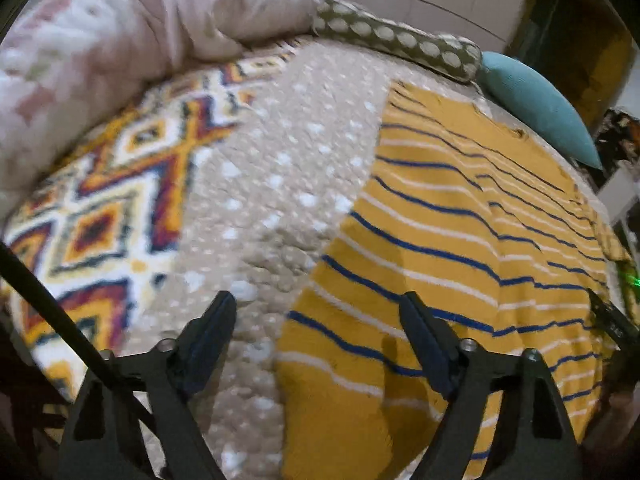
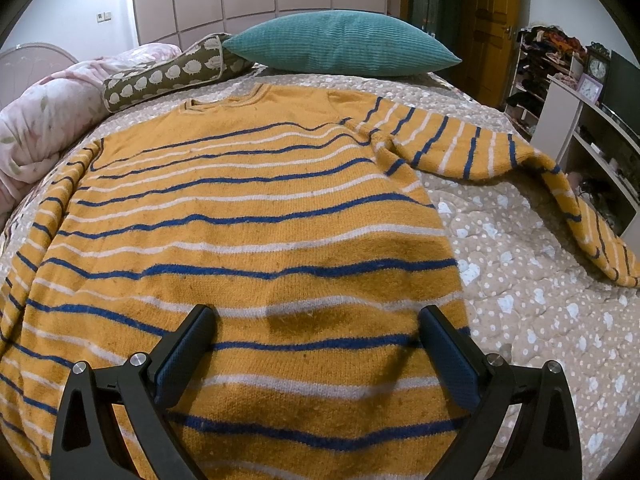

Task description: Fold small clothes

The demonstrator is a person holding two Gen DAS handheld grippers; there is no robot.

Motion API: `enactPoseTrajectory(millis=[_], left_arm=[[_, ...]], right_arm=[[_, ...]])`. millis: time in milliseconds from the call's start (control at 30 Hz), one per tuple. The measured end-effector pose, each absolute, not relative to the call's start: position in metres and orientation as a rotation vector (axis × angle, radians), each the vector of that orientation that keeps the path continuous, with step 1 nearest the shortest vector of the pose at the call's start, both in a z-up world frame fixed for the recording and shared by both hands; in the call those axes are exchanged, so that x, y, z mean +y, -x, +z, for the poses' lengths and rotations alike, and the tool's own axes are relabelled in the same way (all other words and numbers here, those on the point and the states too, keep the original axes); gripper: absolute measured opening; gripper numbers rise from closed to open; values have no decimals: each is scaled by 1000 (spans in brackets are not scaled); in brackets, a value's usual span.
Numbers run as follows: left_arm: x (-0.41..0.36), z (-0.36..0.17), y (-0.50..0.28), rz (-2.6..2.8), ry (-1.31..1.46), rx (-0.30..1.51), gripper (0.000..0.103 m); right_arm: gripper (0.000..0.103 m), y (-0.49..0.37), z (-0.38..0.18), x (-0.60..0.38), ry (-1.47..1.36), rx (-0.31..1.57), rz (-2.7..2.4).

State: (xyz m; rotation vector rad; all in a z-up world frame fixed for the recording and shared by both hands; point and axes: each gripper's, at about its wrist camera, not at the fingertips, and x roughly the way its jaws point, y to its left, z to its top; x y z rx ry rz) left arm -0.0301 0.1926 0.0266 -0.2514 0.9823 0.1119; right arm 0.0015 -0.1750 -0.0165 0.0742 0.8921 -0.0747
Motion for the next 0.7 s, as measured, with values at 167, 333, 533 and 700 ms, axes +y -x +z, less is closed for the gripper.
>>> enactPoseTrajectory(millis=[167,333,533,700], left_arm=[[184,26,27,107,204,989,6],[228,64,6,345,46,889,6],[307,95,-21,529,96,854,11],[280,100,10,408,160,821,39]], right_arm=[[103,-1,-17,-174,-67,895,-78],[103,-3,-18,-173,-58,900,-83],[103,-4,-18,-173,-52,902,-88],[103,-5,-18,-174,-57,903,-85]])
